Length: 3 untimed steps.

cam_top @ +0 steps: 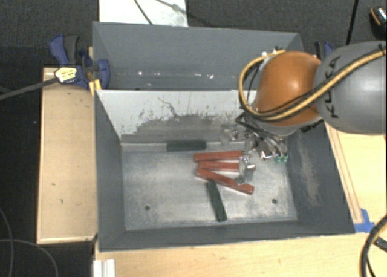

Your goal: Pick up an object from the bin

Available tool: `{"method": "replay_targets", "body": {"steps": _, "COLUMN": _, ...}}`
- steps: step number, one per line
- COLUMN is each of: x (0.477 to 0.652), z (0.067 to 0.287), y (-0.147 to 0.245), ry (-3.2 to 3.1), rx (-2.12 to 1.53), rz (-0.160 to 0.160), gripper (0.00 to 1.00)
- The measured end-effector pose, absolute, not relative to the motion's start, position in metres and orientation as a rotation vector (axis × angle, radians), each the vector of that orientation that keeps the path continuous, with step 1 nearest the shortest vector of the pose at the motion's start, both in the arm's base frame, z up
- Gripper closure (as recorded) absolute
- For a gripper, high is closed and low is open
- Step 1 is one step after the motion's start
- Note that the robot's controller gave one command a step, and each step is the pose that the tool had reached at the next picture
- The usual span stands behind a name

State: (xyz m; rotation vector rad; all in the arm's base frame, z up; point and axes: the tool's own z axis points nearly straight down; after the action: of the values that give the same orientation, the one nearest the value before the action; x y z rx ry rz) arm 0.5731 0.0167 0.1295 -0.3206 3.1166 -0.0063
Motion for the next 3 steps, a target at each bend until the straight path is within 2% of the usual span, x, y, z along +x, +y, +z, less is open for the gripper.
{"method": "replay_targets", "body": {"steps": 1, "x": 0.586, "z": 0.07, "y": 0.025, "ry": 3.126, "rx": -0.334, "rz": 0.002, "gripper": 0.0}}
{"method": "replay_targets", "body": {"steps": 2, "x": 0.59, "z": 0.076, "y": 0.025, "ry": 3.109, "rx": -0.322, "rz": 0.002, "gripper": 1.0}}
{"method": "replay_targets", "body": {"steps": 3, "x": 0.591, "z": 0.236, "y": 0.01, "ry": 3.118, "rx": -0.27, "rz": -0.001, "gripper": 1.0}}
